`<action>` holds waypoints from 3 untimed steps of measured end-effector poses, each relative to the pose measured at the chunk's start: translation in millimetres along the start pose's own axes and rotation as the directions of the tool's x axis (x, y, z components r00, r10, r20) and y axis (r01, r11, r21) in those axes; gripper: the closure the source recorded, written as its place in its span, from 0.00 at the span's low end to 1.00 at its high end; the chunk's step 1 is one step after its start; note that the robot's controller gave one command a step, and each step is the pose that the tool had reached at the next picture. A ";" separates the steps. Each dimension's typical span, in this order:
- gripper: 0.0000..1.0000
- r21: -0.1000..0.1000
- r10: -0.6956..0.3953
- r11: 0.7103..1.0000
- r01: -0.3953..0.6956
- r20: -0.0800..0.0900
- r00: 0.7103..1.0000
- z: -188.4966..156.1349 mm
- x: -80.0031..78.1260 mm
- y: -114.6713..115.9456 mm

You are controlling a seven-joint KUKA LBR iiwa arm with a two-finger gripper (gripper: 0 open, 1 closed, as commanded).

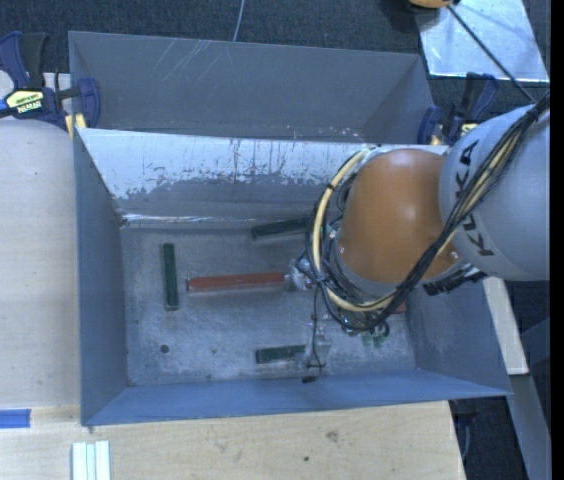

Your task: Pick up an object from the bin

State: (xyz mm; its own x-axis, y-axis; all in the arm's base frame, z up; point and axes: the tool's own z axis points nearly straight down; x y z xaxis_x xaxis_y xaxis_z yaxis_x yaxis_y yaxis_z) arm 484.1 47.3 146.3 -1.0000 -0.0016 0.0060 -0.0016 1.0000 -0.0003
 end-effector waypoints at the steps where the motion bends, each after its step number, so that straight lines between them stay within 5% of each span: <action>1: 0.00 -0.001 0.002 1.000 -0.002 0.008 1.000 -4.0 -2.0 -0.1; 2: 0.00 -0.001 0.048 0.999 -0.048 0.007 0.999 78.3 -1.9 1.3; 3: 0.00 -0.002 0.105 0.994 -0.105 0.009 0.994 76.0 -0.6 6.0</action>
Offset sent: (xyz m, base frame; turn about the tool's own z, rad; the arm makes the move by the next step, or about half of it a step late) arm 0.0009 0.0017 -0.0763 0.0485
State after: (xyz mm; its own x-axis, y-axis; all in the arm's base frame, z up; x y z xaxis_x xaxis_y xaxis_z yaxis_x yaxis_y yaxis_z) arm 484.2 53.3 70.3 -0.9946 0.1036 -0.0034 0.1036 0.9946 0.0007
